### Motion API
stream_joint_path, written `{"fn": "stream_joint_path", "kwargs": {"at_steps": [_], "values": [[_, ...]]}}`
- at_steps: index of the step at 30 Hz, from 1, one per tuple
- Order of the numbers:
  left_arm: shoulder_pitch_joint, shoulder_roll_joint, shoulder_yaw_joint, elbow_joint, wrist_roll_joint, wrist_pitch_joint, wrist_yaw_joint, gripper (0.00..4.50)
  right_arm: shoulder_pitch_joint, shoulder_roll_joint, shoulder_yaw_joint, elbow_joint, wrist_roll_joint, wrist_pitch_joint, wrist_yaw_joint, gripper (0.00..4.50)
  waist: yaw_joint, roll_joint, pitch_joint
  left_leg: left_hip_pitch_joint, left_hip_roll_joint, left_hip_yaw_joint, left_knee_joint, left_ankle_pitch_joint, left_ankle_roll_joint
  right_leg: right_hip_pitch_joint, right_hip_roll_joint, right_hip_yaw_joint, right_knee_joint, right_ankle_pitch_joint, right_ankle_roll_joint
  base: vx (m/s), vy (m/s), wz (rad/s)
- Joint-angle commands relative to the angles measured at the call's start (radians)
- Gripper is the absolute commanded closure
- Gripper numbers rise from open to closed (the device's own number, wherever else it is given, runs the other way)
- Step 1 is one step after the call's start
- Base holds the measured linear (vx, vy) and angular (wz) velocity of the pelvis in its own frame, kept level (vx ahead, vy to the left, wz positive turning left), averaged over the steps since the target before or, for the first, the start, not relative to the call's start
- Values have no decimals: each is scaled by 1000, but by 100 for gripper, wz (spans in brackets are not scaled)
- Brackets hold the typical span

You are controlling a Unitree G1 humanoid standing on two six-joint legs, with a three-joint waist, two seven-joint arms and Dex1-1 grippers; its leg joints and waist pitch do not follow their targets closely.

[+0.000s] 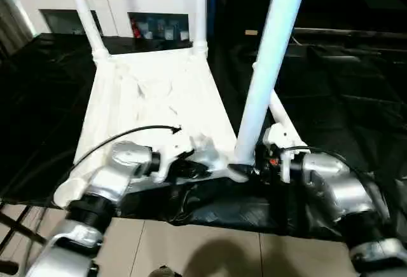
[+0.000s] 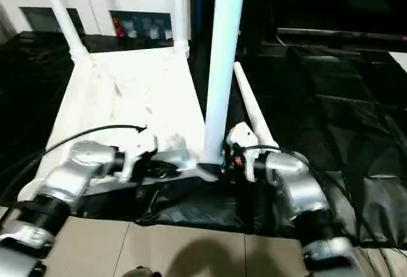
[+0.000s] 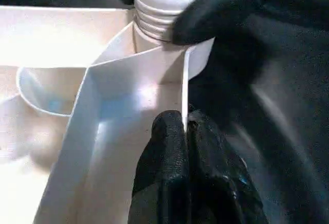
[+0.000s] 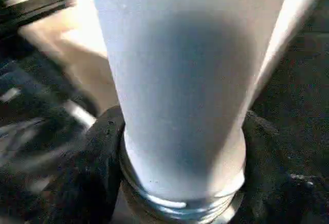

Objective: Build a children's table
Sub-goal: Rotate leg to tighten

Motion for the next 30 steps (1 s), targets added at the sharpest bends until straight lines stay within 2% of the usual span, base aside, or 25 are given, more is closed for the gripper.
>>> {"fn": "stream_joint_path", "kwargs": {"at_steps": [1, 2, 3, 4, 6, 9, 11, 15, 19, 20, 22, 24, 25, 27, 28, 29, 30], "values": [[-44, -89, 0, -7, -18, -8, 100, 450, -29, 93, 40, 51, -1, 3, -97, 175, -14, -18, -64, 14, 52, -27, -77, -313, 6, 45, -85, 46, -103, -462, -146, 0, 0, 0], [-46, -94, 1, -6, -17, -7, 109, 450, -32, 100, 36, 56, 0, 1, -110, 175, -15, -17, -65, 16, 52, -28, -76, -317, 3, 45, -87, 46, -104, -477, -136, 0, 0, 0], [-54, -118, 5, -4, -10, 4, 154, 450, -44, 132, 22, 74, 0, -14, -169, 175, -21, -15, -63, 22, 53, -27, -76, -331, 1, 36, -87, 50, -110, -499, -127, 0, 0, 0], [-59, -134, 7, -1, -3, 10, 186, 450, -52, 156, 13, 78, 2, -14, -204, 175, -24, -16, -64, 23, 51, -27, -75, -335, 1, 37, -87, 49, -111, -506, -125, 0, 0, 0], [-65, -155, -7, 2, 26, 6, 233, 450, -70, 203, 10, 88, -27, -26, -300, 175, -30, -15, -66, 15, 51, -28, -77, -306, 10, 42, -85, 51, -108, -468, -124, 0, 0, 0], [-62, -163, -20, 5, 41, -11, 235, 450, -71, 216, 37, 90, -70, -54, -309, 175, -32, -16, -70, 14, 50, -24, -74, -281, 19, 43, -83, 53, -102, -403, -138, 0, 0, 0], [-61, -165, -20, 6, 39, -11, 235, 450, -71, 215, 39, 93, -76, -64, -314, 120, -31, -17, -71, 13, 49, -22, -73, -262, 31, 45, -82, 54, -98, -364, -151, 0, 0, 0], [-45, -145, -23, -14, 21, -28, 180, 450, -62, 183, 26, 86, -40, -62, -232, 88, -30, -15, -70, 13, 51, -21, -74, -263, 44, 46, -82, 54, -97, -351, -163, 0, 0, 0], [-24, -110, -31, -45, -5, -45, 93, 450, -47, 108, 64, 66, -70, -87, -154, 40, -29, -15, -71, 13, 53, -21, -73, -262, 48, 48, -82, 54, -94, -331, -173, 0, 0, 0], [-21, -98, -32, -50, -9, -50, 68, 450, -40, 84, 73, 54, -78, -95, -116, 26, -27, -11, -71, 13, 53, -21, -73, -263, 48, 48, -82, 53, -94, -329, -175, 0, 0, 0], [-20, -78, -33, -52, -14, -56, 33, 450, -28, 47, 85, 31, -81, -105, -54, 26, -25, -14, -71, 12, 53, -19, -71, -256, 54, 50, -82, 55, -92, -314, -179, 0, 0, 0], [-21, -52, -34, -50, -23, -70, -16, 450, -15, 1, 92, 3, -61, -109, 37, 26, -17, -13, -72, 16, 55, -18, -70, -253, 61, 48, -80, 55, -91, -304, -184, 0, 0, 0], [-21, -47, -35, -50, -25, -69, -27, 450, -12, -7, 93, -3, -57, -109, 50, 26, -16, -10, -71, 15, 56, -18, -71, -256, 61, 48, -80, 55, -90, -303, -186, 0, 0, 0], [-20, -21, -36, -56, -37, -66, -87, 450, -5, -47, 96, -30, -33, -103, 136, 26, -9, -11, -72, 16, 58, -18, -70, -254, 64, 49, -80, 54, -88, -292, -191, 0, 0, 0], [-17, -4, -37, -63, -45, -60, -120, 450, -4, -66, 95, -43, -16, -92, 180, 26, -8, -7, -72, 14, 60, -19, -70, -255, 64, 48, -81, 54, -86, -289, -195, 0, 0, 0], [-16, 2, -38, -65, -47, -57, -133, 450, -3, -73, 95, -48, -8, -87, 198, 26, -7, -9, -73, 14, 59, -19, -70, -257, 65, 49, -81, 53, -87, -291, -198, 0, 0, 0], [-14, 11, -38, -70, -52, -53, -149, 450, -2, -83, 96, -54, 2, -84, 220, 59, -5, -8, -72, 14, 60, -19, -70, -259, 65, 48, -80, 53, -87, -291, -201, 0, 0, 0]]}}
